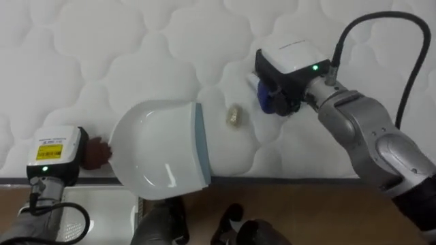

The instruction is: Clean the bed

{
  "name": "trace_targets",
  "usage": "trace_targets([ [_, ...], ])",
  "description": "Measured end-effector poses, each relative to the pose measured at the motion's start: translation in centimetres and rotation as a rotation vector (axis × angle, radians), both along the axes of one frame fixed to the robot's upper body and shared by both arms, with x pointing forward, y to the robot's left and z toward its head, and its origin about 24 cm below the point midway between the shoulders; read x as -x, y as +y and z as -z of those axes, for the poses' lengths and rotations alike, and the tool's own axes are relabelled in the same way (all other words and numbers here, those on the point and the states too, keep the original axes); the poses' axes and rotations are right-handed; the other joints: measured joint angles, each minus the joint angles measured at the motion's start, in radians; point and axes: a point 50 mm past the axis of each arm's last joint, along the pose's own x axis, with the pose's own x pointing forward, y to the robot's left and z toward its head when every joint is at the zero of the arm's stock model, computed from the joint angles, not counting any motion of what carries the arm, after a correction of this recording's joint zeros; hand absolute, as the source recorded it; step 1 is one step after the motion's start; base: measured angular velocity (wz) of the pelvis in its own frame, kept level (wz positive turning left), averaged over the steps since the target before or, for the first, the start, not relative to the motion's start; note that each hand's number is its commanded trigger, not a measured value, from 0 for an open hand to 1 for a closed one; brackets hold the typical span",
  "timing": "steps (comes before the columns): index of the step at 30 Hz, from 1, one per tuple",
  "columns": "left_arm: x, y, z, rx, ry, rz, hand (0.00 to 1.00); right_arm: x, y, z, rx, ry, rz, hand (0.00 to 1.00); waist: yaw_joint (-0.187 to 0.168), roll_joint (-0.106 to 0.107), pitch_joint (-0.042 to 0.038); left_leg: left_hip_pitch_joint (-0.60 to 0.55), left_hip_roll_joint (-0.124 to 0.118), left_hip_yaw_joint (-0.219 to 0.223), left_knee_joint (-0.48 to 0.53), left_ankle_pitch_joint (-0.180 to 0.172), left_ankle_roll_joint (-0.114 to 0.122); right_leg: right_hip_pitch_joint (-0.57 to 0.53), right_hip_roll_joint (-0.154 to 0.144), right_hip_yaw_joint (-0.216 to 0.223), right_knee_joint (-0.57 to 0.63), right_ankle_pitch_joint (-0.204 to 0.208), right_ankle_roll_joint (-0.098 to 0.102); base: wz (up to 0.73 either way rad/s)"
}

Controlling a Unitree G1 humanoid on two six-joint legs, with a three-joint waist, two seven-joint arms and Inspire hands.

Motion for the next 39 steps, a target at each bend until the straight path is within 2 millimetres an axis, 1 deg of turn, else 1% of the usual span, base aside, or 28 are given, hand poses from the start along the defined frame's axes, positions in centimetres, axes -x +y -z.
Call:
trace_targets([
  [3, 0.1, 0.1, 0.1, -0.007, 0.017, -0.01, 1.0, 0.1, 0.3, 0.1, -0.083, 0.062, -0.019, 1.0, 0.0, 0.0, -0.0004, 0.009, 0.0, 0.001, 0.001, 0.0, 0.0, 0.008, -0.001, 0.003, 0.003, 0.0, 0.0, 0.0],
  [5, 0.2, 0.2, 0.2, -0.014, 0.025, -0.018, 1.0, 0.3, 0.7, 0.4, -0.202, 0.157, -0.047, 1.0, 0.0, 0.003, -0.0006, 0.019, 0.002, 0.0, 0.002, 0.0, 0.0, 0.02, -0.001, 0.0, 0.003, -0.001, -0.001, 0.02],
  [6, 0.3, 0.2, 0.3, -0.016, 0.025, -0.018, 1.0, 0.4, 0.8, 0.5, -0.232, 0.182, -0.058, 1.0, 0.0, 0.005, 0.0, 0.019, 0.002, -0.002, 0.004, 0.0, 0.0, 0.023, 0.0, -0.003, 0.004, -0.002, -0.002, 0.07],
  [8, 0.3, 0.1, 0.3, -0.028, 0.028, -0.017, 1.0, 0.8, 1.5, 1.0, -0.357, 0.29, -0.1, 1.0, 0.0, 0.008, -0.0002, 0.018, 0.001, -0.009, 0.013, -0.002, -0.001, 0.024, -0.005, -0.007, 0.018, -0.013, -0.002, 0.1],
  [9, 0.3, 0.1, 0.3, -0.03, 0.027, -0.017, 1.0, 0.9, 1.7, 1.2, -0.389, 0.323, -0.111, 1.0, 0.0, 0.01, -0.0006, 0.018, 0.0, -0.012, 0.014, -0.002, -0.001, 0.025, -0.007, -0.011, 0.02, -0.015, -0.002, 0.11],
  [10, 0.2, -0.1, 0.3, -0.031, 0.024, -0.015, 1.0, 1.1, 2.1, 1.7, -0.46, 0.387, -0.132, 1.0, 0.002, 0.013, 0.0, 0.017, -0.003, -0.014, 0.015, -0.002, -0.001, 0.025, -0.011, -0.013, 0.026, -0.021, 0.0, 0.12],
  [11, 0.3, -0.2, 0.4, -0.032, 0.026, -0.019, 1.0, 1.3, 2.6, 2.4, -0.53, 0.464, -0.15, 1.0, 0.004, 0.017, -0.0004, 0.017, -0.005, -0.017, 0.017, -0.002, -0.001, 0.025, -0.016, -0.016, 0.033, -0.024, -0.002, 0.11],
  [12, 0.3, -0.2, 0.5, -0.034, 0.028, -0.021, 1.0, 1.4, 2.9, 2.7, -0.559, 0.501, -0.158, 1.0, 0.004, 0.02, -0.0002, 0.017, -0.007, -0.019, 0.017, -0.002, -0.001, 0.025, -0.017, -0.017, 0.033, -0.025, -0.001, 0.1],
  [14, 0.6, -0.3, 0.7, -0.032, 0.033, -0.029, 1.0, 2.0, 3.8, 4.2, -0.657, 0.656, -0.198, 1.0, 0.005, 0.027, -0.0007, 0.016, -0.019, -0.027, 0.015, -0.001, -0.001, 0.025, -0.029, -0.022, 0.045, -0.031, -0.003, 0.13],
  [17, 0.8, -0.2, 0.9, -0.042, 0.058, -0.028, 1.0, 2.4, 4.5, 5.7, -0.723, 0.812, -0.231, 1.0, 0.011, 0.029, -0.0007, 0.017, -0.028, -0.028, 0.009, 0.0, 0.001, 0.025, -0.038, -0.026, 0.051, -0.036, 0.0, 0.12],
  [20, 0.8, -0.3, 1.1, -0.032, 0.074, -0.039, 1.0, 2.6, 4.7, 6.2, -0.796, 0.914, -0.256, 1.0, 0.015, 0.029, -0.0007, 0.02, -0.043, -0.031, -0.005, 0.004, 0.004, 0.026, -0.051, -0.029, 0.052, -0.04, 0.006, 0.11],
  [24, 0.7, -0.5, 1.1, -0.045, 0.072, -0.039, 1.0, 2.7, 4.9, 6.3, -0.916, 1.015, -0.291, 1.0, 0.01, 0.028, -0.0014, 0.021, -0.049, -0.034, -0.008, 0.003, 0.005, 0.03, -0.054, -0.03, 0.051, -0.042, 0.013, 0.07],
  [26, 0.5, -0.5, 0.9, -0.059, 0.064, -0.036, 1.0, 2.9, 5.6, 6.1, -0.991, 1.056, -0.332, 1.0, 0.005, 0.028, -0.0013, 0.021, -0.049, -0.034, -0.008, 0.003, 0.006, 0.031, -0.055, -0.031, 0.05, -0.042, 0.014, 0.0],
  [29, 0.4, -0.4, 0.7, -0.063, 0.06, -0.041, 1.0, 2.9, 5.7, 5.6, -1.095, 1.091, -0.383, 1.0, -0.001, 0.028, -0.0012, 0.025, -0.05, -0.038, -0.008, 0.002, 0.007, 0.038, -0.055, -0.033, 0.048, -0.042, 0.014, 0.0],
  [33, 0.4, -0.5, 0.7, -0.076, 0.064, -0.032, 1.0, 2.7, 5.3, 5.6, -1.141, 1.107, -0.395, 1.0, -0.007, 0.028, -0.001, 0.041, -0.051, -0.038, -0.011, -0.001, 0.008, 0.055, -0.055, -0.033, 0.044, -0.044, 0.018, 0.0],
  [39, 0.4, -0.3, 0.6, -0.075, 0.056, -0.05, 1.0, 2.2, 4.1, 5.9, -1.168, 1.089, -0.359, 1.0, -0.045, 0.028, -0.0003, 0.045, -0.057, -0.036, -0.011, -0.003, 0.013, 0.058, -0.065, -0.038, 0.048, -0.044, 0.021, 0.0],
])
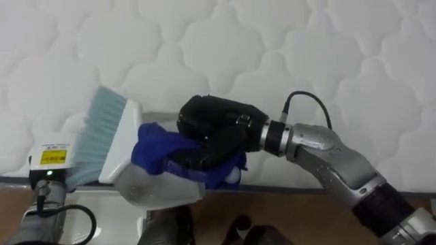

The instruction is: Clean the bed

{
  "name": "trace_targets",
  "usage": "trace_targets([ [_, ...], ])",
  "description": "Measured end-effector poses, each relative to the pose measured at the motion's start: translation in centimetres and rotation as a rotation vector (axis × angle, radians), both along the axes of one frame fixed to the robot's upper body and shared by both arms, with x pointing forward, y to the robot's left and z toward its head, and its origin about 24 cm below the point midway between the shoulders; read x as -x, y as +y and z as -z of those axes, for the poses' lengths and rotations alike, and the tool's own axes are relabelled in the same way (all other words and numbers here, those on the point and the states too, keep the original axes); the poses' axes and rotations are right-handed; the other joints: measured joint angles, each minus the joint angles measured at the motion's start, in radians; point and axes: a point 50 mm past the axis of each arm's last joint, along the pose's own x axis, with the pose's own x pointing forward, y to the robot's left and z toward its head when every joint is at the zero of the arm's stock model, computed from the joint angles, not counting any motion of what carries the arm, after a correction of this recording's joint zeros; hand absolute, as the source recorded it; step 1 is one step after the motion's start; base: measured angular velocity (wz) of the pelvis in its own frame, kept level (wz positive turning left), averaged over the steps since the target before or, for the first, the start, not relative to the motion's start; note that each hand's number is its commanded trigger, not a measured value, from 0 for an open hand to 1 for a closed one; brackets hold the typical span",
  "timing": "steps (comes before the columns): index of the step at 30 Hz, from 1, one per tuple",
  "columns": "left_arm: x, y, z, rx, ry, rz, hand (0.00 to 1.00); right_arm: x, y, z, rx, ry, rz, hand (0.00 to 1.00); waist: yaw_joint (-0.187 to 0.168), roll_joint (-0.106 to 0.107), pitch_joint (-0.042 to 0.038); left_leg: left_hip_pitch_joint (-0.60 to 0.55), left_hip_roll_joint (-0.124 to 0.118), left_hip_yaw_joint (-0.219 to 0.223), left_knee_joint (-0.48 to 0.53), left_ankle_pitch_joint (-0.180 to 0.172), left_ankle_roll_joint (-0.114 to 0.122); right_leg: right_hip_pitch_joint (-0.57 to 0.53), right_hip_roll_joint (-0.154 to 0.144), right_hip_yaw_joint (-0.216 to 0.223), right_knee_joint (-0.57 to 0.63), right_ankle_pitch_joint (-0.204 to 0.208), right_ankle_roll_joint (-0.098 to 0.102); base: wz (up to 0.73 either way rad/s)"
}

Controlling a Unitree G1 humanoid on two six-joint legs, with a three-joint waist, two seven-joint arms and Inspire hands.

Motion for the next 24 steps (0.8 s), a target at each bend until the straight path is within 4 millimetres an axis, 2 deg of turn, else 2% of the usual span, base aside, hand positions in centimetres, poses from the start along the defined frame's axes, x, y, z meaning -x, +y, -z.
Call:
trace_targets([
  [4, 0.2, 0.0, 0.2, 0.018, -0.008, -0.02, 1.0, -1.2, -2.1, 0.5, -0.028, 0.033, 0.114, 1.0, -0.008, -0.01, 0.0016, 0.013, -0.007, 0.008, -0.011, -0.002, 0.003, 0.003, -0.005, 0.007, -0.001, 0.001, 0.005, -0.01],
  [7, 0.5, 0.1, 0.4, 0.035, -0.019, -0.035, 1.0, -1.6, -3.2, 0.7, -0.023, 0.045, 0.174, 1.0, -0.007, -0.026, 0.0023, 0.028, -0.006, 0.018, -0.021, -0.003, 0.003, 0.011, -0.002, 0.015, -0.01, 0.003, 0.008, -0.06],
  [12, 1.4, 0.4, 0.7, 0.057, -0.018, -0.056, 1.0, -2.2, -4.4, -0.1, -0.081, 0.048, 0.245, 1.0, -0.009, -0.029, 0.0006, 0.061, -0.006, 0.025, -0.026, -0.013, 0.001, 0.039, 0.004, 0.026, -0.021, 0.002, 0.016, -0.06],
  [14, 1.6, 0.6, 0.7, 0.064, -0.03, -0.07, 1.0, -2.7, -5.5, -0.7, -0.141, 0.047, 0.333, 1.0, -0.01, -0.028, 0.0006, 0.083, -0.005, 0.026, -0.031, -0.015, 0.0, 0.063, 0.009, 0.027, -0.032, 0.002, 0.021, 0.0],
  [15, 1.7, 0.7, 0.7, 0.067, -0.037, -0.075, 1.0, -2.8, -5.9, -0.9, -0.166, 0.051, 0.359, 0.75, -0.01, -0.027, 0.0008, 0.089, -0.004, 0.026, -0.033, -0.017, -0.001, 0.07, 0.012, 0.028, -0.037, 0.003, 0.023, -0.04],
  [16, 2.0, 0.7, 0.7, 0.073, -0.056, -0.088, 1.0, -3.1, -6.6, -1.3, -0.216, 0.057, 0.41, 0.29, -0.011, -0.028, 0.0007, 0.105, -0.004, 0.03, -0.038, -0.02, -0.001, 0.083, 0.013, 0.03, -0.043, 0.004, 0.024, -0.06],
  [17, 2.3, 0.7, 0.8, 0.088, -0.069, -0.112, 1.0, -3.3, -7.4, -1.8, -0.259, 0.053, 0.461, 0.0, -0.015, -0.024, 0.0001, 0.12, -0.006, 0.031, -0.046, -0.02, -0.001, 0.098, 0.014, 0.031, -0.053, 0.006, 0.029, -0.05],
  [18, 2.4, 0.7, 0.9, 0.095, -0.074, -0.122, 1.0, -3.4, -7.9, -2.0, -0.284, 0.053, 0.488, 0.0, -0.019, -0.021, 0.0007, 0.13, -0.008, 0.031, -0.049, -0.02, -0.001, 0.109, 0.015, 0.031, -0.057, 0.007, 0.031, 0.0],
  [21, 3.1, 0.4, 1.4, 0.137, -0.098, -0.174, 1.0, -3.1, -10.8, -1.9, -0.384, 0.061, 0.643, 0.0, -0.033, -0.006, -0.0045, 0.184, -0.014, 0.029, -0.071, -0.022, -0.002, 0.17, 0.023, 0.029, -0.093, 0.012, 0.046, 0.04],
  [22, 3.4, 0.0, 1.5, 0.156, -0.106, -0.18, 1.0, -2.6, -12.0, -1.5, -0.417, 0.075, 0.704, 0.0, -0.039, 0.005, -0.0106, 0.205, -0.014, 0.027, -0.08, -0.026, -0.003, 0.196, 0.031, 0.031, -0.113, 0.016, 0.053, -0.03],
  [24, 3.8, -0.7, 1.9, 0.185, -0.107, -0.176, 1.0, -1.8, -13.8, -0.6, -0.453, 0.103, 0.804, 0.0, -0.041, 0.023, -0.0156, 0.243, -0.016, 0.029, -0.097, -0.03, -0.004, 0.235, 0.04, 0.035, -0.144, 0.026, 0.062, -0.1],
])
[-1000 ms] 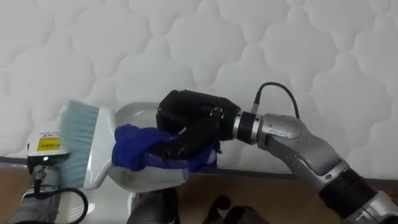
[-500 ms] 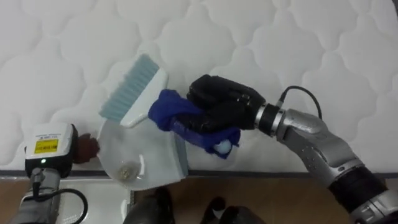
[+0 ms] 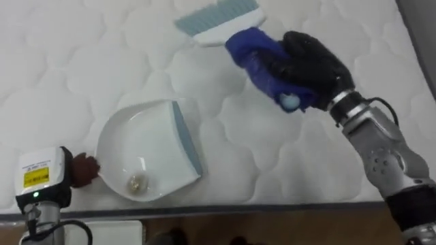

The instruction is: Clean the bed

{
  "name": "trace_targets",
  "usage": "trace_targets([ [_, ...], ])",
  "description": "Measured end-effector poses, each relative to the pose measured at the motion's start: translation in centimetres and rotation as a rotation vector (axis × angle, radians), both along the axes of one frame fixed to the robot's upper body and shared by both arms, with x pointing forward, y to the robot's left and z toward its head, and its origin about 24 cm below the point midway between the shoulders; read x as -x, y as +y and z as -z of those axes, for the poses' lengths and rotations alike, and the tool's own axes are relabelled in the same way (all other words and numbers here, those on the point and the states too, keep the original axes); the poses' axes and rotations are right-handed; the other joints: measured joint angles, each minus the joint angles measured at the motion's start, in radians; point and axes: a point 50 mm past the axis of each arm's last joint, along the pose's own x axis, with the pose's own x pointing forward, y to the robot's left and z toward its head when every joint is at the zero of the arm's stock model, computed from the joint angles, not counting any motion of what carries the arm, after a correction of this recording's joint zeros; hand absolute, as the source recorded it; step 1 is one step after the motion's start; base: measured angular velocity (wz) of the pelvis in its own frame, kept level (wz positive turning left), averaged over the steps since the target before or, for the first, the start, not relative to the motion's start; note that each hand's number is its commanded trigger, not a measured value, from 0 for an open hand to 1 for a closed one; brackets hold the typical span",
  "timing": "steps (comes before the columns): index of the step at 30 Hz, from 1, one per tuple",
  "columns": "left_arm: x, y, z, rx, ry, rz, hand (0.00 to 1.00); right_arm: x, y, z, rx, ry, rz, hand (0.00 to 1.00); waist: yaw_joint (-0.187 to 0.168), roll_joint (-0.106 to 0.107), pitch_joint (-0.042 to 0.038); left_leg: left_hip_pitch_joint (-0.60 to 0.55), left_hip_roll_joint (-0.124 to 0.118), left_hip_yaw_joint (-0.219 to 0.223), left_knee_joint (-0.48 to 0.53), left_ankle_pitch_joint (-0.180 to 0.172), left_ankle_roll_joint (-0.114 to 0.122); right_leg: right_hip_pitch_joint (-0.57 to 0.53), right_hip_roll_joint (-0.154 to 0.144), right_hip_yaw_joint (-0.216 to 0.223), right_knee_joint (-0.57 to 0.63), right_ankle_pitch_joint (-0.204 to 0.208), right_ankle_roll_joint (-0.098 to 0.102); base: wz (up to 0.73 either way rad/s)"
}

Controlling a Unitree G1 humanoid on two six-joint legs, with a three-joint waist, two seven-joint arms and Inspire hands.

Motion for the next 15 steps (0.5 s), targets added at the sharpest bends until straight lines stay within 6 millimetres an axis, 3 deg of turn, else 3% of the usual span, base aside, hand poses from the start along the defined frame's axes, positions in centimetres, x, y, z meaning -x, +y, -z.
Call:
trace_targets([
  [2, 0.5, -0.5, 0.5, 0.026, 0.006, -0.006, 1.0, 1.1, -1.4, 1.4, -0.029, 0.059, 0.097, 0.0, 0.001, 0.014, -0.0097, 0.054, -0.015, 0.001, -0.035, -0.001, -0.002, 0.042, -0.002, 0.009, -0.023, 0.006, 0.005, -0.22],
  [5, 0.5, -1.4, 0.7, 0.069, -0.02, -0.017, 1.0, 2.3, -2.4, 3.0, -0.026, 0.145, 0.209, 0.0, 0.0, 0.031, -0.0201, 0.116, -0.022, 0.028, -0.077, 0.0, -0.004, 0.082, 0.002, 0.03, -0.052, 0.015, 0.014, -0.21],
  [8, 1.3, -2.3, 1.4, 0.117, -0.013, -0.02, 1.0, 3.8, -3.4, 5.0, -0.049, 0.249, 0.314, 0.0, -0.008, 0.041, -0.0291, 0.191, -0.04, 0.025, -0.131, 0.005, -0.011, 0.148, 0.009, 0.041, -0.096, 0.022, 0.025, -0.12],
  [12, 2.3, -2.9, 1.8, 0.159, -0.014, -0.028, 1.0, 4.8, -4.3, 6.6, -0.073, 0.34, 0.449, 0.0, -0.041, 0.038, -0.0342, 0.236, -0.056, 0.004, -0.165, 0.01, -0.017, 0.206, 0.009, 0.025, -0.119, 0.021, 0.034, 0.16],
  [15, 2.1, -3.6, 1.7, 0.196, -0.032, -0.018, 1.0, 5.6, -4.8, 7.3, -0.002, 0.384, 0.519, 0.0, -0.073, 0.035, -0.0367, 0.237, -0.085, -0.06, -0.183, 0.022, -0.015, 0.231, 0.008, 0.032, -0.135, 0.014, 0.048, 0.52],
])
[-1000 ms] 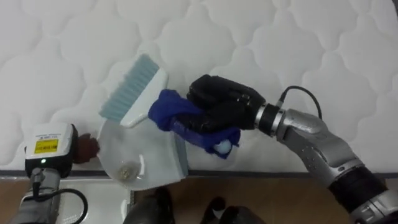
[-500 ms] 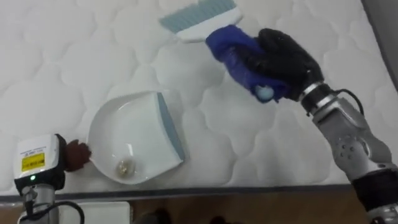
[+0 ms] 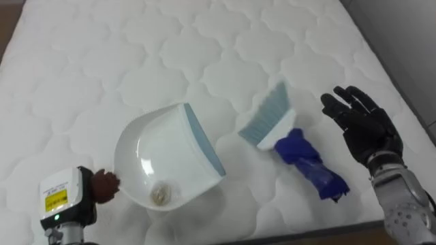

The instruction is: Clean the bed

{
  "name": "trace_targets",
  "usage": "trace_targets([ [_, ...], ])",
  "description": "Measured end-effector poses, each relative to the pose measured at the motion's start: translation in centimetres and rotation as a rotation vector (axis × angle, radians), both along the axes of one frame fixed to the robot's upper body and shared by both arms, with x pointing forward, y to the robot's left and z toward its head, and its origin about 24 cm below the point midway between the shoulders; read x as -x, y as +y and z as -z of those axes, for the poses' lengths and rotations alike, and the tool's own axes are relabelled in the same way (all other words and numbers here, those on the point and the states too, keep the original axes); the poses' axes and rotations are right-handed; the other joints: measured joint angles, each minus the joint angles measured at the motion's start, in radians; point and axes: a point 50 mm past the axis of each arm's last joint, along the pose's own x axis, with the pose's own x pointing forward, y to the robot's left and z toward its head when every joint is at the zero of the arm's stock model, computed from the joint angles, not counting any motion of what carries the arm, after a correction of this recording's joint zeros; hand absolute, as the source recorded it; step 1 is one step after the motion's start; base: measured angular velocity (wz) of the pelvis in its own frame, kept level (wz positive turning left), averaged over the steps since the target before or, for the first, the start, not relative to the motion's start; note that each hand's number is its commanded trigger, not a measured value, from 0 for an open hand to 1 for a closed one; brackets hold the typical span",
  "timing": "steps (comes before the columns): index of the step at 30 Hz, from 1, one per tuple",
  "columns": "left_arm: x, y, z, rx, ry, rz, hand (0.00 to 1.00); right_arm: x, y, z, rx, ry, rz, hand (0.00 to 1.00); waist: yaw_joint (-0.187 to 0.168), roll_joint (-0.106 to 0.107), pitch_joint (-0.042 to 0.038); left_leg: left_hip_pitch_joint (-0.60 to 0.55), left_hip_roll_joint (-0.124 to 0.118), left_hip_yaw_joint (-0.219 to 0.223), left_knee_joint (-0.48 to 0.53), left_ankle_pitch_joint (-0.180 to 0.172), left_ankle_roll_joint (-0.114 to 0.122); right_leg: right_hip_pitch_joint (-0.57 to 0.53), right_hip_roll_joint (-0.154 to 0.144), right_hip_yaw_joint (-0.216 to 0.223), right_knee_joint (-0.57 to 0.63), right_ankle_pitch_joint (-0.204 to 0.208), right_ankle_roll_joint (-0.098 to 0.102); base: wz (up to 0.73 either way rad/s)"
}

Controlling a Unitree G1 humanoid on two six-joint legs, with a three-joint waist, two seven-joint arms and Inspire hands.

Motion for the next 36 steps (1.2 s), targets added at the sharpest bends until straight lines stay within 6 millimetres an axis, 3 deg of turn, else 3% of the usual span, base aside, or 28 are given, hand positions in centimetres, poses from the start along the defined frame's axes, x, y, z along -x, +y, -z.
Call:
trace_targets([
  [2, -0.2, -0.2, -0.1, 0.018, 0.002, 0.015, 1.0, 1.0, -0.2, 0.5, 0.082, 0.059, 0.034, 0.0, -0.005, -0.003, -0.003, 0.016, -0.019, -0.04, -0.022, 0.012, 0.002, 0.033, 0.008, 0.036, -0.026, -0.002, 0.01, 0.6],
  [9, -0.6, -0.4, -0.5, 0.079, -0.048, -0.01, 1.0, 0.3, 0.3, -1.9, 0.278, 0.013, 0.096, 0.0, 0.023, -0.005, -0.0086, 0.035, -0.047, -0.145, -0.031, 0.027, -0.004, 0.117, 0.032, 0.042, -0.086, -0.002, 0.02, 0.5],
  [13, 0.1, -0.4, -0.5, 0.107, -0.057, -0.034, 1.0, -0.1, 0.8, -3.6, 0.404, -0.045, 0.099, 0.0, 0.057, -0.008, -0.0108, 0.019, -0.053, -0.199, -0.023, 0.033, -0.011, 0.14, 0.051, 0.05, -0.116, -0.002, 0.021, 0.4],
  [16, 0.4, -0.5, -0.3, 0.127, -0.062, -0.059, 1.0, -0.3, 0.8, -4.0, 0.484, -0.052, 0.109, 0.0, 0.111, -0.006, -0.0108, 0.01, -0.052, -0.224, -0.016, 0.037, -0.018, 0.148, 0.061, 0.048, -0.125, -0.002, 0.02, 0.27],
  [19, 0.5, -0.3, -0.3, 0.146, -0.075, -0.097, 1.0, -0.5, 1.2, -4.7, 0.511, -0.082, 0.142, 0.0, 0.139, 0.001, -0.0105, -0.015, -0.056, -0.261, -0.012, 0.042, -0.026, 0.149, 0.069, 0.022, -0.123, -0.004, 0.017, 0.4],
  [22, 1.1, -0.2, 0.0, 0.168, -0.065, -0.125, 1.0, -0.6, 1.7, -5.4, 0.549, -0.108, 0.16, 0.0, 0.137, 0.009, -0.0072, -0.029, -0.066, -0.274, -0.005, 0.053, -0.027, 0.175, 0.068, -0.039, -0.124, -0.007, 0.018, 0.69],
  [26, 1.4, -0.1, 0.1, 0.18, -0.062, -0.14, 1.0, -0.5, 1.5, -5.8, 0.591, -0.128, 0.223, 0.0, 0.141, 0.008, -0.0069, -0.056, -0.062, -0.196, 0.013, 0.072, -0.01, 0.2, 0.051, -0.082, -0.109, -0.055, 0.018, 0.88],
  [28, 1.5, 0.0, 0.1, 0.193, -0.065, -0.156, 1.0, -0.4, 1.5, -5.9, 0.59, -0.126, 0.243, 0.0, 0.156, 0.004, -0.0046, -0.059, -0.072, -0.188, 0.011, 0.087, -0.005, 0.198, 0.037, -0.1, -0.082, -0.073, 0.019, 0.73],
  [30, 1.4, 0.1, 0.1, 0.202, -0.072, -0.171, 1.0, -0.4, 1.4, -6.1, 0.589, -0.137, 0.266, 0.0, 0.164, 0.006, -0.0043, -0.079, -0.08, -0.185, 0.012, 0.097, -0.002, 0.204, 0.036, -0.149, -0.079, -0.082, 0.018, 0.85],
  [31, 1.2, 0.2, -0.1, 0.202, -0.084, -0.173, 1.0, -0.4, 1.3, -6.3, 0.589, -0.149, 0.281, 0.0, 0.152, 0.005, -0.0039, -0.095, -0.082, -0.16, 0.001, 0.12, 0.009, 0.213, 0.036, -0.201, -0.093, -0.082, 0.018, 1.31],
  [32, 1.0, 0.2, -0.2, 0.204, -0.092, -0.17, 1.0, -0.3, 1.2, -6.5, 0.588, -0.158, 0.301, 0.0, 0.134, 0.003, -0.0036, -0.097, -0.058, -0.05, -0.027, 0.149, 0.036, 0.223, 0.024, -0.26, -0.106, -0.084, 0.018, 1.39],
  [33, 0.9, 0.1, -0.3, 0.208, -0.096, -0.168, 1.0, -0.3, 1.2, -6.5, 0.589, -0.162, 0.308, 0.0, 0.128, 0.004, -0.0025, -0.093, -0.041, 0.03, -0.043, 0.157, 0.049, 0.224, 0.017, -0.294, -0.108, -0.086, 0.017, 1.23],
  [34, 0.8, 0.1, -0.3, 0.212, -0.103, -0.164, 1.0, -0.3, 1.2, -6.5, 0.588, -0.164, 0.316, 0.0, 0.123, 0.001, 0.0033, -0.096, -0.003, 0.171, -0.017, 0.147, 0.057, 0.231, 0.009, -0.36, -0.103, -0.095, 0.017, 0.74],
  [35, 1.1, 0.4, -0.3, 0.209, -0.098, -0.17, 1.0, -0.3, 1.5, -6.4, 0.583, -0.162, 0.304, 0.0, 0.134, 0.001, 0.0041, -0.099, 0.066, 0.248, 0.119, 0.074, 0.044, 0.257, 0.004, -0.432, -0.105, -0.101, 0.025, 0.52],
  [36, 1.3, 0.6, -0.2, 0.207, -0.095, -0.18, 1.0, -0.4, 1.7, -6.4, 0.584, -0.168, 0.289, 0.0, 0.134, -0.002, 0.0052, -0.09, 0.102, 0.261, 0.18, 0.038, 0.032, 0.274, 0.004, -0.462, -0.105, -0.104, 0.034, 0.46],
])
